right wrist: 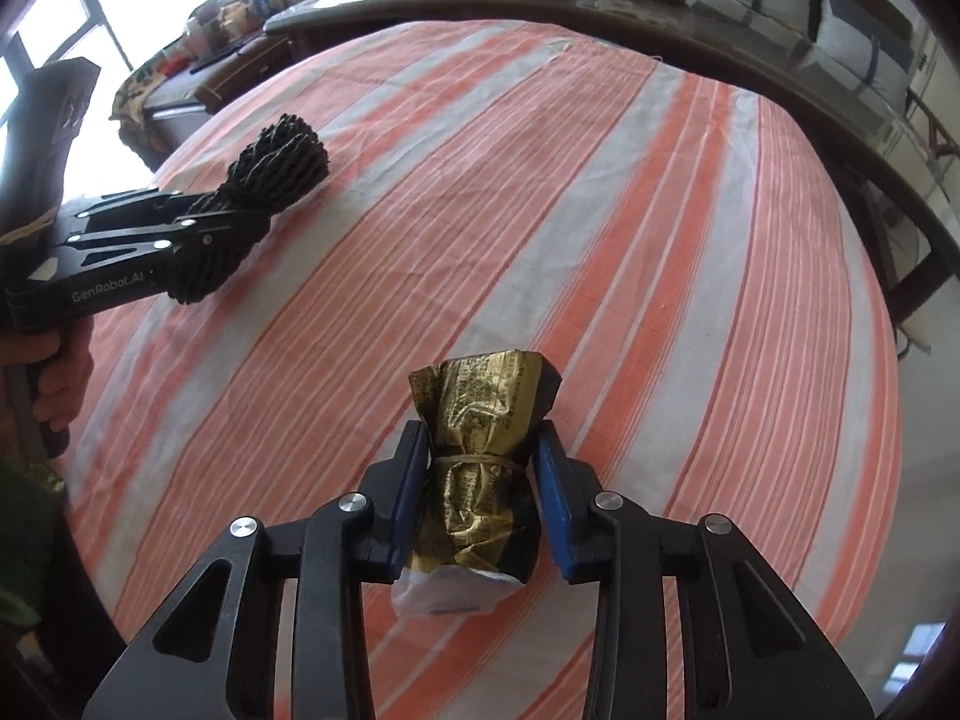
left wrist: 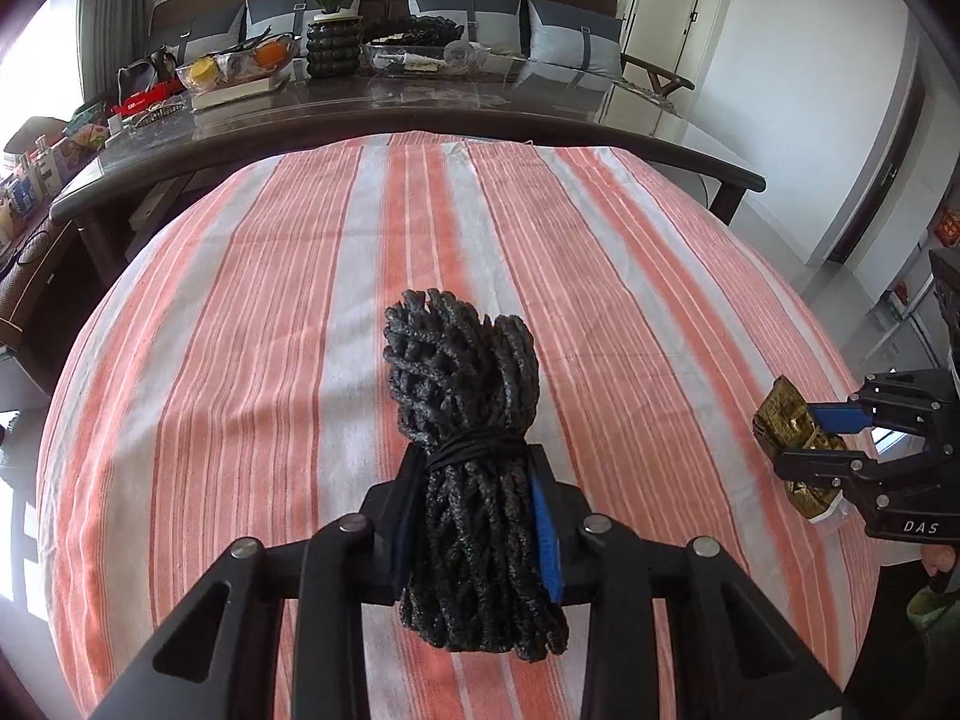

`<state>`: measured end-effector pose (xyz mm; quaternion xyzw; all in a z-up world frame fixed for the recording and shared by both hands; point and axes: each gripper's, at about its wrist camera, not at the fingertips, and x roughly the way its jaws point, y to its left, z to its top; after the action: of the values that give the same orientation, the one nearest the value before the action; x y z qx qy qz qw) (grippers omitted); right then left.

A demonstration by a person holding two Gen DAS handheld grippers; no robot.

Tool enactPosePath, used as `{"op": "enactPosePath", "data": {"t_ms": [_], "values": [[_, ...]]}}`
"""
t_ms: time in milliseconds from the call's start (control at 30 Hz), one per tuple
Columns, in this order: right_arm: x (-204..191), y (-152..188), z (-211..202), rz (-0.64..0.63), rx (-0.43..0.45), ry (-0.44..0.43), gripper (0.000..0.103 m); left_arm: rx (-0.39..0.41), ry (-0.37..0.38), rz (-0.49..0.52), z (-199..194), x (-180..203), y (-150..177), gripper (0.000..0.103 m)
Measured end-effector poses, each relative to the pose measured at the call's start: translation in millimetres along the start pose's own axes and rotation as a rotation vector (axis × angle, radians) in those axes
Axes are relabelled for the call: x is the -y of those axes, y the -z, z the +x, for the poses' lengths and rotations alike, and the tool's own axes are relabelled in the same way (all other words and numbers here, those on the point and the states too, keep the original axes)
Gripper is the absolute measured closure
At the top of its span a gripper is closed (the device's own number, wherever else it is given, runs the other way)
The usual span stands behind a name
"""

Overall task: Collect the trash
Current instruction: 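Grasp the gold foil packet with the right tool while the left tool holds the rope, then carry the rope bundle and gold packet over the blue wastebasket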

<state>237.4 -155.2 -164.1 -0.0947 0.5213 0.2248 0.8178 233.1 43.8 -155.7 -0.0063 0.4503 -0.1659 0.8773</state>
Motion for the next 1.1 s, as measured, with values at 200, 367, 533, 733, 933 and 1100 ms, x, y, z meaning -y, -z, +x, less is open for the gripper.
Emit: {"op": "enactPosePath", "data": {"t_ms": [200,367,533,733,933,1100], "values": [[39.9,21.9,-59.0,0.100,0.123,0.003,0.068,0.033,0.151,0.104,-19.7,91.2,-9.9,0.071],[114.0,64.2,-116.4,0.233,0.197,0.105,0.068,0.034,0.315,0.196,-20.4,195.5,-23.1,0.071],[198.1,128.9,-150.5,0.385,0.182,0.260,0.068,-0.019,0.440,0.272,4.6,303.4,-30.3,0.071],[282.6,204.1,-146.1,0.587,0.134,0.341,0.067,-0.125,0.499,0.306,69.2,406.5,-23.8,0.070],[339.1,258.5,-118.6,0.768,0.116,0.314,0.067,-0.208,0.484,0.333,140.9,463.9,-8.2,0.070],[366.1,281.0,-96.1,0.849,0.107,0.256,0.065,-0.236,0.460,0.365,186.6,489.5,2.6,0.067]]}}
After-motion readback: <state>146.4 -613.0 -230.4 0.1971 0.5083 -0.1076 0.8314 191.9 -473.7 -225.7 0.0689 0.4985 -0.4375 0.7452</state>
